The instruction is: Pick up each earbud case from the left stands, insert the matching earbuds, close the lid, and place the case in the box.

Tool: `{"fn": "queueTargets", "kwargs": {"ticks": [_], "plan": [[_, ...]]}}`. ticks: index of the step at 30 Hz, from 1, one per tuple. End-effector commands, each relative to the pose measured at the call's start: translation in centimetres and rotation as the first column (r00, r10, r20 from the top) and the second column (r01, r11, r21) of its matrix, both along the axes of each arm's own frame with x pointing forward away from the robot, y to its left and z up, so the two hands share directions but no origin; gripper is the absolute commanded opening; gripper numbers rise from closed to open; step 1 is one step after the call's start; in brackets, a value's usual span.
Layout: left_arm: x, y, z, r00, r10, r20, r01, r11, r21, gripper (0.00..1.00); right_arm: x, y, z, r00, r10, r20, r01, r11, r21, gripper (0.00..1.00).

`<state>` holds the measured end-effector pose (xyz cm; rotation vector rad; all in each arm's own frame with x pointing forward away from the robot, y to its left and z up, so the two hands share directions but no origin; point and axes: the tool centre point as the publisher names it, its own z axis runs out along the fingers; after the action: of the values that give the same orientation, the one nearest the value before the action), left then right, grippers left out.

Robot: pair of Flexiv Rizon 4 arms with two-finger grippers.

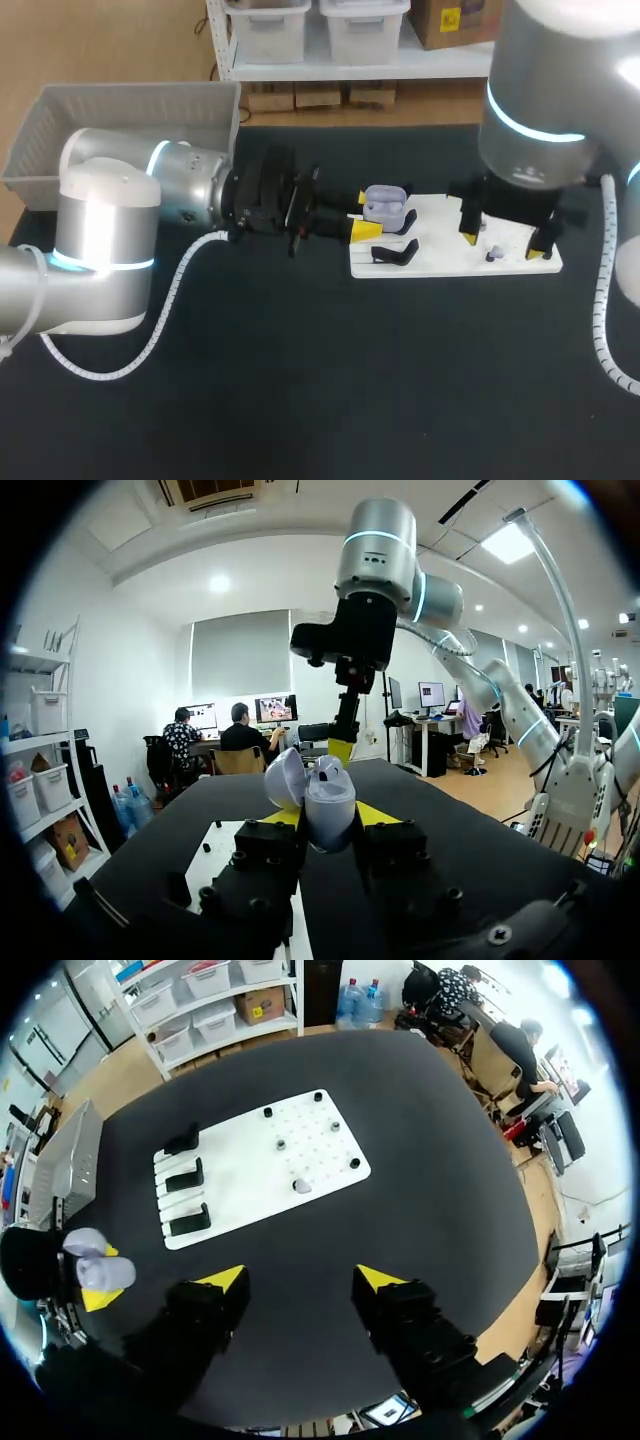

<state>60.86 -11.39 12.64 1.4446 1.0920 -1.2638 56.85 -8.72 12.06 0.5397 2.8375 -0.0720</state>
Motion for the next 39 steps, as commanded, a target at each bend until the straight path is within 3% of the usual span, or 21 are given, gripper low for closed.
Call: {"fn": "queueTargets", "kwargs": {"ticks": [1, 15, 39], "plan": [[-0.1, 0.0, 0.0, 1.000, 0.005, 0.003, -0.005, 1.000, -0.002, 0.00, 1.1, -0.3, -2.4, 1.000, 0.001, -0.001, -0.001, 1.000, -0.007, 0.63], [-0.1, 0.0, 0.0, 1.000, 0.005, 0.003, -0.005, 1.000, -0.002, 0.00, 4.7, -2.2, -6.6, 0.999, -0.008, 0.034, 0.007, 1.000, 0.018, 0.50], [-0.1, 0.0, 0.0, 1.000, 0.005, 0.003, -0.005, 1.000, -0.002, 0.00, 7.2, -3.1, -9.8, 0.999, -0.014, 0.029, 0.012, 0.998, 0.067, 0.43]]}}
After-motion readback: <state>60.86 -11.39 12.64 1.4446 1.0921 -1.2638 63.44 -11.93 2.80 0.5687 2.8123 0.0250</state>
